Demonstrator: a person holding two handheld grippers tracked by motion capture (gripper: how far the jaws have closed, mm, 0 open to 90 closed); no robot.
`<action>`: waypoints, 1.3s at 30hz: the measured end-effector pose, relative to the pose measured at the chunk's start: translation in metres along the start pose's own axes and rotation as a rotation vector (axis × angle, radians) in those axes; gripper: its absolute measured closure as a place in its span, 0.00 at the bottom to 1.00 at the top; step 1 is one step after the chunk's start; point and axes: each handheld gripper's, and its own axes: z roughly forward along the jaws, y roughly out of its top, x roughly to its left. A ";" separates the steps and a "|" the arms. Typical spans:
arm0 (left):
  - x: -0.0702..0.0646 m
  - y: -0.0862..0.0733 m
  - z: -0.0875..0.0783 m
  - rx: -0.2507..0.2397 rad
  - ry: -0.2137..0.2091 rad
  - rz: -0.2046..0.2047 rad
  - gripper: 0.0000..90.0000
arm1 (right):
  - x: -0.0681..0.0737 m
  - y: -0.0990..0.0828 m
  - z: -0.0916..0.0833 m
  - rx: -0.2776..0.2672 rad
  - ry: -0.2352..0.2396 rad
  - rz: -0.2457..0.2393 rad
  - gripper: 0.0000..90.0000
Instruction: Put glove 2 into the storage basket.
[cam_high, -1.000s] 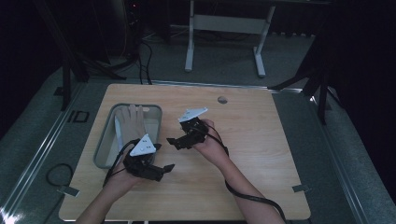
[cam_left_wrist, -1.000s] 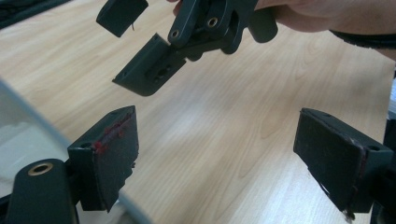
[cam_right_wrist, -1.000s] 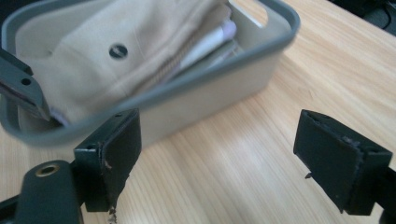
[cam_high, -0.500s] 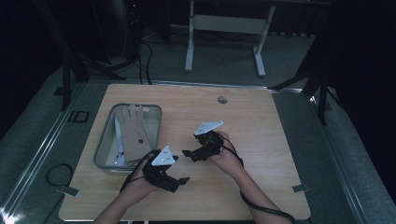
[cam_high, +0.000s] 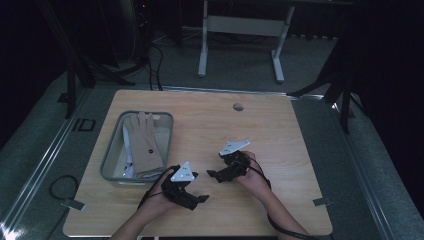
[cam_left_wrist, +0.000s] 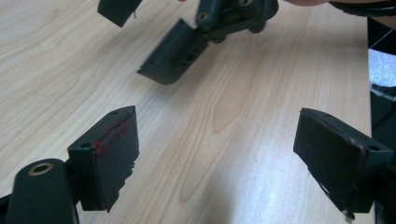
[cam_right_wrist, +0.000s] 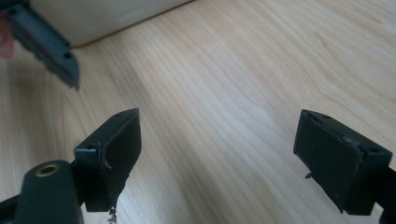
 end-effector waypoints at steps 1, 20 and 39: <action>0.000 -0.001 0.002 0.001 -0.002 -0.003 0.16 | 0.000 -0.003 -0.001 -0.002 0.003 -0.002 0.17; -0.002 -0.011 0.023 0.003 -0.063 0.014 0.16 | -0.007 -0.048 -0.017 -0.004 -0.012 0.012 0.16; -0.007 -0.017 0.024 0.009 -0.055 0.061 0.16 | -0.013 -0.073 -0.032 -0.060 -0.056 0.051 0.16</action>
